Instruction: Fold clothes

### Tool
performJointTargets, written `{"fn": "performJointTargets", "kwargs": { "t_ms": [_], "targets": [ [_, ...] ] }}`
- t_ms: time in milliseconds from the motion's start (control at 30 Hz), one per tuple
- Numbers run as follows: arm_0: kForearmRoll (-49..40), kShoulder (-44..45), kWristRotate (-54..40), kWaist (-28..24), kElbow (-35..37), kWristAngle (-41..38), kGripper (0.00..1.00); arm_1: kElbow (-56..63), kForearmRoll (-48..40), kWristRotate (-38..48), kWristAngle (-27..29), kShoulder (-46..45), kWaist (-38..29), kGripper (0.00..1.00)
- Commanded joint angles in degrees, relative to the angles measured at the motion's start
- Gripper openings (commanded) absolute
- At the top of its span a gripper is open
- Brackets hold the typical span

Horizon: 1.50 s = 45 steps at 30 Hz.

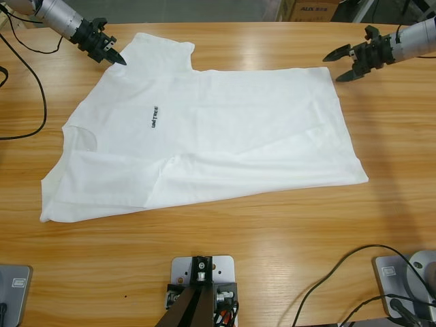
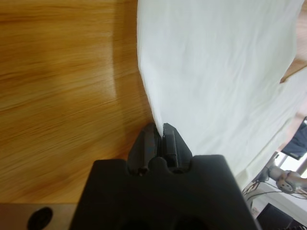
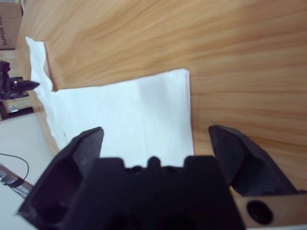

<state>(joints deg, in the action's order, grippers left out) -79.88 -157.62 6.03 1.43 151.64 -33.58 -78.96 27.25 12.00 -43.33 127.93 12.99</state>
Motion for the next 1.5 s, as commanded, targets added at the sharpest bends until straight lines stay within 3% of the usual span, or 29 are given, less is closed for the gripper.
{"fn": "performJointTargets", "kwargs": {
  "t_ms": [33, 267, 333, 433, 567, 600, 633, 1200, 1500],
  "targets": [
    [-1.24, -2.9, 0.21, 0.07, 33.2, 0.18, 0.0, -1.84, 1.19, 1.01, 1.74, 4.15, -0.97, 0.9],
    [-1.36, -2.94, 0.21, -0.07, 33.2, 0.18, 0.0, -3.44, 1.82, 1.76, 1.18, 5.19, -4.1, 0.841],
    [-1.43, -2.9, 0.21, -0.05, 33.2, 0.18, 0.0, -3.66, 2.04, 1.89, 1.06, 5.4, -4.89, 0.74],
    [-1.5, -2.78, 0.21, -0.11, 33.2, 0.18, 0.0, -3.57, 2.44, 1.89, 1.13, 5.4, -5.01, 0.676],
    [-1.56, -2.78, 0.21, -0.11, 33.2, 0.09, 0.0, -3.57, 2.77, 1.89, 1.15, 5.31, -5.03, 0.27],
    [-1.59, -2.78, 0.21, -0.11, 33.2, 0.09, 0.0, -3.6, 2.81, 1.89, 1.22, 5.29, -5.01, 0.106],
    [-1.59, -2.78, 0.21, -0.11, 33.2, 0.09, 0.0, -3.62, 2.81, 1.89, 1.38, 5.19, -4.99, 0.004],
    [-1.68, -2.95, 0.21, -0.28, 33.11, 0.09, 0.0, -4.25, 4.06, 2.22, 4.72, 6.28, -4.73, 0.0],
    [-2.12, -0.86, 0.21, -0.28, 33.11, 0.0, 0.0, -7.5, 5.94, 2.15, 4.57, 2.61, -4.73, 0.0]
  ]
}}
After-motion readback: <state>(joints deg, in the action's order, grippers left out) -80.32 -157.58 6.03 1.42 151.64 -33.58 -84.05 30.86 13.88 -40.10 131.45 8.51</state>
